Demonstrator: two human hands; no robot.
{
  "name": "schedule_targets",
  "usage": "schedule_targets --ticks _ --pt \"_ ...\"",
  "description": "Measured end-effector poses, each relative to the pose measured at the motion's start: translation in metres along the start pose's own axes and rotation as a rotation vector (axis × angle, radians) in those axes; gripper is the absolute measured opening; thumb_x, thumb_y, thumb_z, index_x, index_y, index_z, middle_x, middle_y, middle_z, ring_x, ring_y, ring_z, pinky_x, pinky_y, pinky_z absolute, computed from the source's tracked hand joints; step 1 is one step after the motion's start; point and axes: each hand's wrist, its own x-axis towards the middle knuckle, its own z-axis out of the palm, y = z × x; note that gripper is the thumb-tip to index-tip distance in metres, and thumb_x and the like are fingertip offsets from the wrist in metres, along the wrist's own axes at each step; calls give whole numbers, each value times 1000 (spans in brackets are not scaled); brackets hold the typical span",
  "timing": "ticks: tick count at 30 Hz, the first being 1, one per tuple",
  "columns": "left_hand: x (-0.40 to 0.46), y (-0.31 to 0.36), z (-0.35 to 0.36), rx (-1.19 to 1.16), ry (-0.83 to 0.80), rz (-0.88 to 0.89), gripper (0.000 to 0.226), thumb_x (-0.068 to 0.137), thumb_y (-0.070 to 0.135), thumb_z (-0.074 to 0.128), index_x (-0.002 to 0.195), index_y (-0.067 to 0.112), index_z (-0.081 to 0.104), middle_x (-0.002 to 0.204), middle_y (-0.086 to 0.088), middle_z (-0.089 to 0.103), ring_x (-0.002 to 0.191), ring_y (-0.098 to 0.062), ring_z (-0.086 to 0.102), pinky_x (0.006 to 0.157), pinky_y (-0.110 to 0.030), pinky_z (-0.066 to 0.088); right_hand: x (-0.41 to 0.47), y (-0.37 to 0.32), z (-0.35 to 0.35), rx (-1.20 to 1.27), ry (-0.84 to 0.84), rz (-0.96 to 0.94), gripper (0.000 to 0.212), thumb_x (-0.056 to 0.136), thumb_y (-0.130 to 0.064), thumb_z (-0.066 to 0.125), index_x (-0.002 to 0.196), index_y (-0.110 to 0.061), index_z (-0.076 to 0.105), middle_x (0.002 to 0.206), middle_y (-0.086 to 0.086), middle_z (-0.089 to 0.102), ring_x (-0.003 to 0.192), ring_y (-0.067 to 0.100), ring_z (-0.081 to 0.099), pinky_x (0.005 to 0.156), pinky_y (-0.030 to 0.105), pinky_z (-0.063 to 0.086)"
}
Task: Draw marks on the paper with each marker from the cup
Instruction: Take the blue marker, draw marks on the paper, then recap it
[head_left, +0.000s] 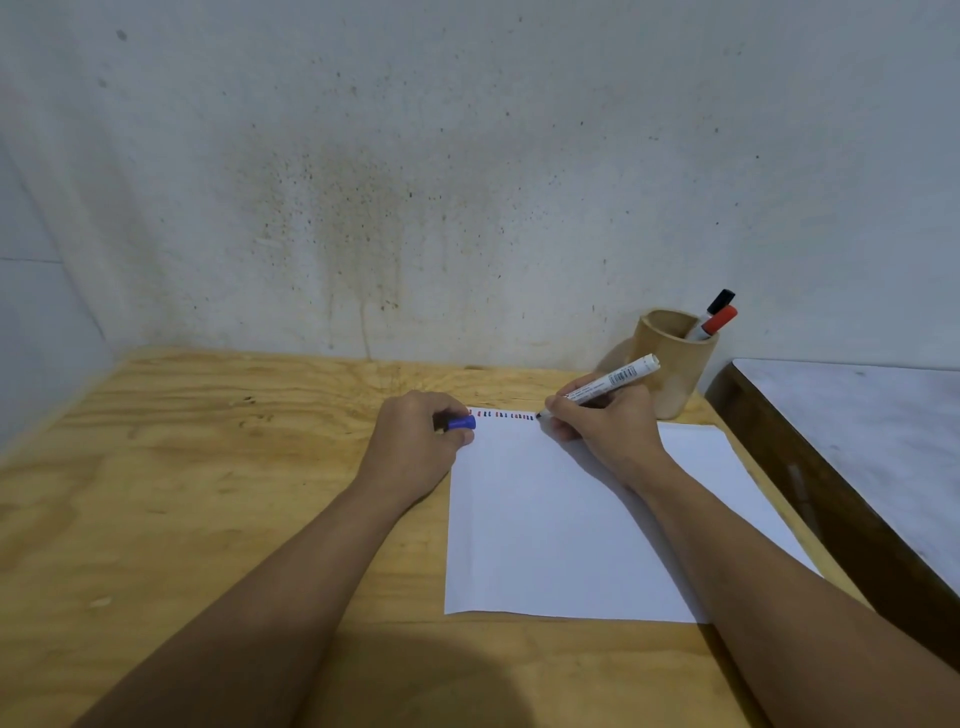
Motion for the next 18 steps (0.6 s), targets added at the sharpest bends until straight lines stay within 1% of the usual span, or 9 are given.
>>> schedule_targets --ticks 2,4,6,8,10,12,14,16,18 --pt "0 0 0 4 -2 1 16 72 7 74 88 9 74 87 -4 73 80 -14 63 70 -12 42 0 -1 0 -5 -4 2 18 80 10 70 84 25 59 71 25 61 46 13 56 48 21 50" --pt "-1 1 0 6 -6 0 16 72 8 74 88 9 74 88 -5 73 80 -15 63 71 -13 42 0 -1 0 -3 -3 10 18 80 10 70 84 25 59 71 24 60 49 16 56 48 21 49" --pt "-1 1 0 3 -5 -4 16 72 7 74 89 9 74 89 -5 73 80 -15 63 72 -15 43 1 1 -1 -21 5 23 19 79 8 71 84 23 60 72 27 61 57 24 58 53 27 51" --pt "-1 2 0 8 -3 -4 17 73 7 74 89 9 74 89 -5 73 80 -14 63 71 -13 43 2 2 -2 -35 12 30 19 78 6 73 83 21 62 73 30 64 61 28 60 60 34 52" --pt "0 2 0 12 -4 -1 17 73 7 74 90 8 74 88 -4 73 79 -14 63 69 -11 42 2 3 -2 -42 12 32 18 77 6 73 82 20 62 72 31 63 61 28 60 59 34 53" --pt "-1 2 0 10 -8 -1 16 73 7 74 89 8 74 87 -4 73 79 -14 63 68 -10 42 2 2 -2 -44 12 27 18 78 6 72 82 21 61 70 26 62 59 24 59 55 30 52" --pt "-1 2 0 6 -15 -1 15 73 7 74 88 8 74 84 -2 71 78 -14 62 68 -10 42 2 2 -3 -34 25 16 17 80 5 71 82 19 62 67 18 63 53 14 60 53 23 51" --pt "0 3 -1 -20 -16 -19 15 73 7 74 88 9 74 81 2 69 75 -10 62 65 -8 42 3 2 -6 -6 56 18 14 80 0 73 84 12 66 66 12 65 52 8 63 55 21 53" --pt "2 3 -2 -104 -1 -65 14 73 7 73 86 11 75 80 5 69 74 -6 62 61 -3 43 4 1 -8 74 88 49 15 80 -1 75 90 6 66 69 8 66 56 5 66 58 21 54"
